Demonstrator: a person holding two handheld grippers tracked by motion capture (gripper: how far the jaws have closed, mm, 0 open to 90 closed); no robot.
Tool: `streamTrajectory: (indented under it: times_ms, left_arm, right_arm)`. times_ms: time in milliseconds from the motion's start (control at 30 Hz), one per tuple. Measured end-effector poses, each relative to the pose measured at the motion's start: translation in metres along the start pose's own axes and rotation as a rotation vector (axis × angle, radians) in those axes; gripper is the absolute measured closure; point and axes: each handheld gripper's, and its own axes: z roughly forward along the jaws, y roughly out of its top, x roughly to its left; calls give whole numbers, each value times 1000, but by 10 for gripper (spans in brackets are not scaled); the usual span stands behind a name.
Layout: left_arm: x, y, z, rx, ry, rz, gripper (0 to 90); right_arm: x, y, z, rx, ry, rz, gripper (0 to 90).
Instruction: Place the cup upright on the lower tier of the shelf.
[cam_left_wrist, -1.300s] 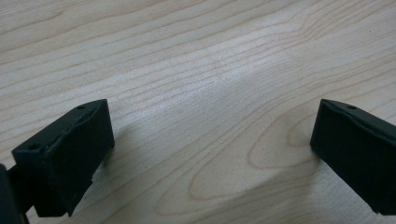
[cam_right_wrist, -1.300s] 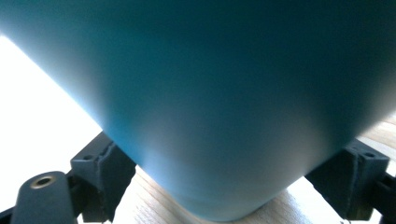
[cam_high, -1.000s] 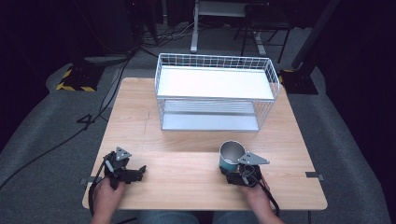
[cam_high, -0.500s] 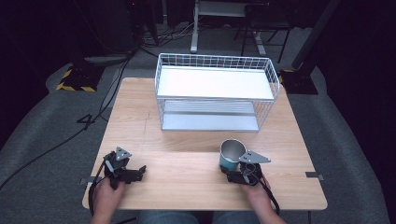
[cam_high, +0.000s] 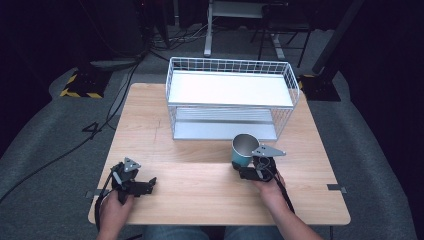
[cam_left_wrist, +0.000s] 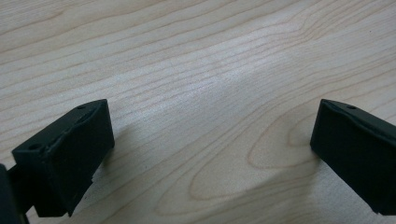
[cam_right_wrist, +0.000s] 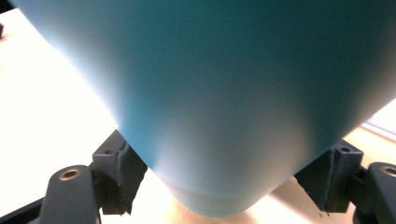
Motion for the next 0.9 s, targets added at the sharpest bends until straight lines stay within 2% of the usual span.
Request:
streamTrajectory:
  times_ms: [367, 833, 900]
  left_arm:
    - [0, 0, 0, 0, 1, 2, 0]
    - [1, 2, 1, 0, 1, 1, 0]
    - [1, 2, 1, 0, 1, 0, 0]
  right_arm:
    - [-14, 30, 28, -2, -41, 19, 254]
    - [-31, 50, 56, -4, -107, 54, 254]
    - [-33, 54, 63, 0, -119, 46, 254]
